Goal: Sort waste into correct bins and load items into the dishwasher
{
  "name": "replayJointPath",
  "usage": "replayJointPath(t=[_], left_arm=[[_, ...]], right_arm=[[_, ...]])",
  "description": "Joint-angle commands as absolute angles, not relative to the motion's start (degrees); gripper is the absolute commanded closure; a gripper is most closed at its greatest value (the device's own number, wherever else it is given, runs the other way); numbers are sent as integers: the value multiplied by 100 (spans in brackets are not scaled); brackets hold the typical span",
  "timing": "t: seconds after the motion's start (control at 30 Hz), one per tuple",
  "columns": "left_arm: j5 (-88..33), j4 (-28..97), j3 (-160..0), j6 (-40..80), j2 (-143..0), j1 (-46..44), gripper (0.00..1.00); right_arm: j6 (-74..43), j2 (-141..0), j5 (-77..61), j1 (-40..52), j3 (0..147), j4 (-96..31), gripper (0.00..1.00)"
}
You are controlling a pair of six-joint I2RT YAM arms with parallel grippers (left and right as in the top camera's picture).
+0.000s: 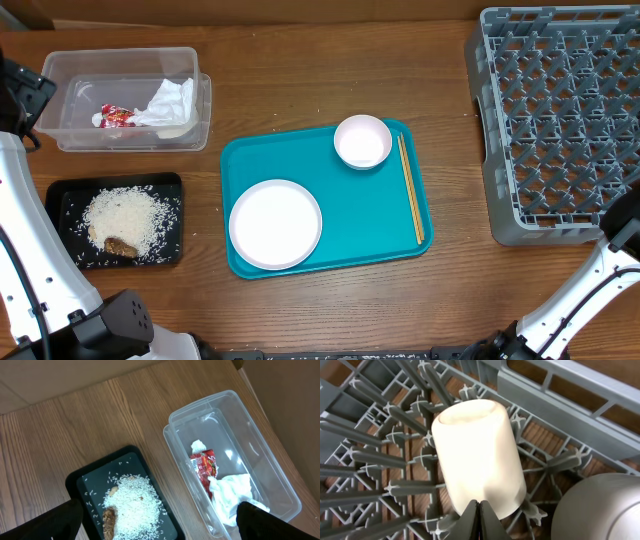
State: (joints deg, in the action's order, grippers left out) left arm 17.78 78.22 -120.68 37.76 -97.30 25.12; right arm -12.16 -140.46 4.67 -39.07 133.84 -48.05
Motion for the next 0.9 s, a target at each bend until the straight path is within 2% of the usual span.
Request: replayJointPath(t=[0.0, 0.43, 0.87], left_arm=[[1837, 7819, -12092, 3876, -9749, 2510, 0], [1837, 7819, -12092, 3876, -9749, 2510, 0], [1837, 7819, -12092, 3876, -9749, 2510, 0]], right_arm=[[-1197, -13865, 390, -3946, 13550, -4678, 96], [-1199, -14068, 648, -3959, 13528, -2694, 93], [-1194, -14516, 873, -3994, 13526, -2880, 96]])
